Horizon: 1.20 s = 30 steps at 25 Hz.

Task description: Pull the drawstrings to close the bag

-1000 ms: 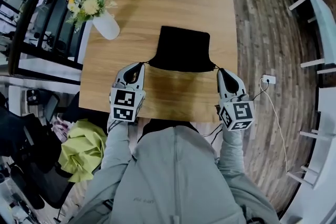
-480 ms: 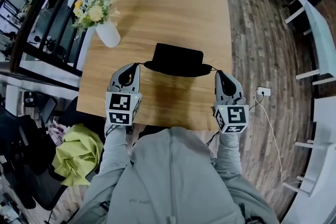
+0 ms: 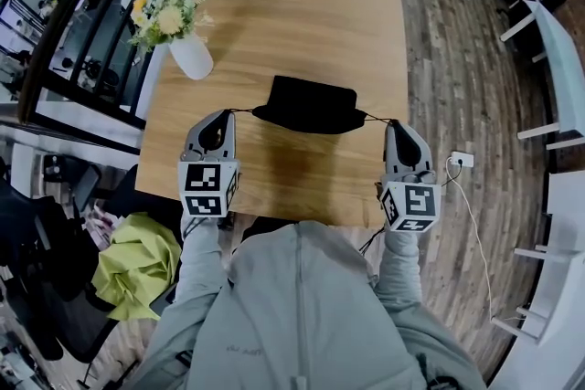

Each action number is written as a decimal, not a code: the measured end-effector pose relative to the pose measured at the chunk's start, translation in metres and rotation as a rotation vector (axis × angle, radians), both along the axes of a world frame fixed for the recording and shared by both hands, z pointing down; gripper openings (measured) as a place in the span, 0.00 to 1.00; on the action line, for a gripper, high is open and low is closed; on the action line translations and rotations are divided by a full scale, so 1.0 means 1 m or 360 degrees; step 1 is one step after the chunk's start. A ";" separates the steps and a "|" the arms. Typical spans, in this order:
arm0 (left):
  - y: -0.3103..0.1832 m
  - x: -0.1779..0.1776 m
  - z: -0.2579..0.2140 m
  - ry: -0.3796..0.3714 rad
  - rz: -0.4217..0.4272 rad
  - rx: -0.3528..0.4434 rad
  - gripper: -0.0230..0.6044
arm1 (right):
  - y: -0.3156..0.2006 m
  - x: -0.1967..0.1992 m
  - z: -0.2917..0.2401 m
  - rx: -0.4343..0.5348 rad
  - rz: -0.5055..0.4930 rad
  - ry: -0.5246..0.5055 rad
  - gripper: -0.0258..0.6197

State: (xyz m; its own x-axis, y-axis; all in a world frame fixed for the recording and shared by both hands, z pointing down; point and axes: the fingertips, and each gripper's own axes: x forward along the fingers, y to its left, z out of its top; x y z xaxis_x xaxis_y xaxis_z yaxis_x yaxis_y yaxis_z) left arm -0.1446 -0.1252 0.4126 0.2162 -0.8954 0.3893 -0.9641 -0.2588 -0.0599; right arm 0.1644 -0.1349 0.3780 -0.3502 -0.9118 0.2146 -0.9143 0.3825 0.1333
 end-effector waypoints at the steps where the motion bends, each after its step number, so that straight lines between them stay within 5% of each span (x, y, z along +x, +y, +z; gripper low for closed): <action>1: 0.000 -0.002 0.002 -0.0001 -0.0013 -0.0007 0.08 | 0.000 0.002 0.000 -0.0001 0.0013 -0.0018 0.07; 12: 0.005 -0.024 0.015 -0.0154 -0.0102 -0.0040 0.08 | 0.001 0.026 0.006 -0.0043 0.0147 -0.0211 0.08; 30: 0.012 -0.049 0.028 -0.0112 -0.0154 -0.0059 0.08 | 0.011 0.076 0.031 -0.0093 0.0343 -0.0163 0.08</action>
State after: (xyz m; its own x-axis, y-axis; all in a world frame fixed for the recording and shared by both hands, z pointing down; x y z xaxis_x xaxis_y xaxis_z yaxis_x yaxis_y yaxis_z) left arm -0.1931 -0.1129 0.4404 0.1006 -0.8955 0.4335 -0.9784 -0.1682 -0.1203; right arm 0.2405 -0.1242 0.4086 -0.1713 -0.9549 0.2424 -0.9832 0.1813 0.0193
